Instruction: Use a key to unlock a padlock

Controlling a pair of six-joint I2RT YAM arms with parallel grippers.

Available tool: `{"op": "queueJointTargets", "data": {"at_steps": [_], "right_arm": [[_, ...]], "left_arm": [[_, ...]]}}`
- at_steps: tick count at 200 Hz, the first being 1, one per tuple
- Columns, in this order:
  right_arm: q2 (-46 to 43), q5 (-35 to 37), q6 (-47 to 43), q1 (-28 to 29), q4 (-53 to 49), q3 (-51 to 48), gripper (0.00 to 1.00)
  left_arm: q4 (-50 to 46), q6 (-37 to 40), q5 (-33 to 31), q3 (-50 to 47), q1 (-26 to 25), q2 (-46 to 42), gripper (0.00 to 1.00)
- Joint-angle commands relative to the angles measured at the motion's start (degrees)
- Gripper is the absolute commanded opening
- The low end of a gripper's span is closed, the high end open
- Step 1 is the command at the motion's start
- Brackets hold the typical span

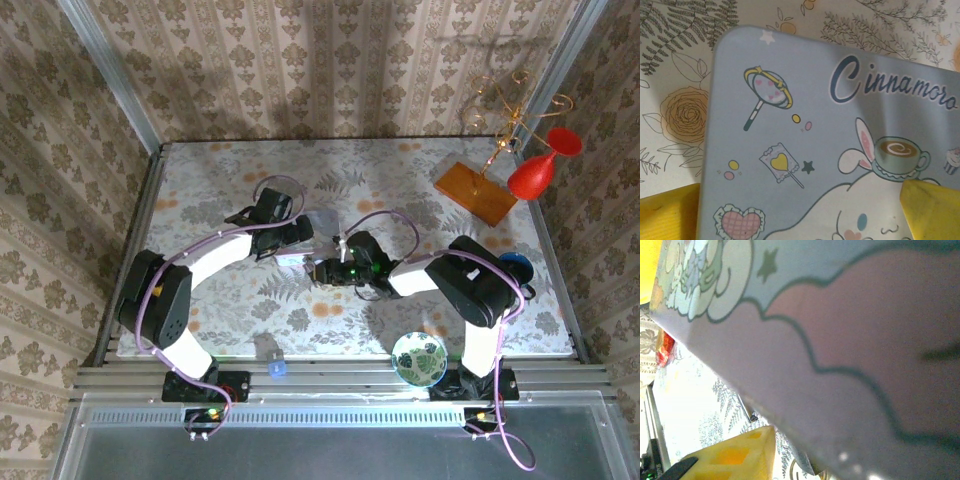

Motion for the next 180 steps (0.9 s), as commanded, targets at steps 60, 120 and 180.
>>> {"op": "queueJointTargets", "data": {"at_steps": [60, 120, 180], "right_arm": [[2.1, -0.2, 3.2, 1.8, 1.6, -2.2, 0.24], [2.6, 0.5, 9.9, 2.4, 3.5, -2.2, 0.0], [0.8, 5.9, 23.1, 4.0, 5.2, -3.4, 0.0]], "left_arm": [[1.1, -2.2, 2.0, 0.0, 0.0, 0.6, 0.97], [1.5, -3.1, 2.3, -0.6, -0.2, 0.5, 0.97], [2.4, -4.7, 1.7, -1.8, -0.8, 0.0, 0.97]]}}
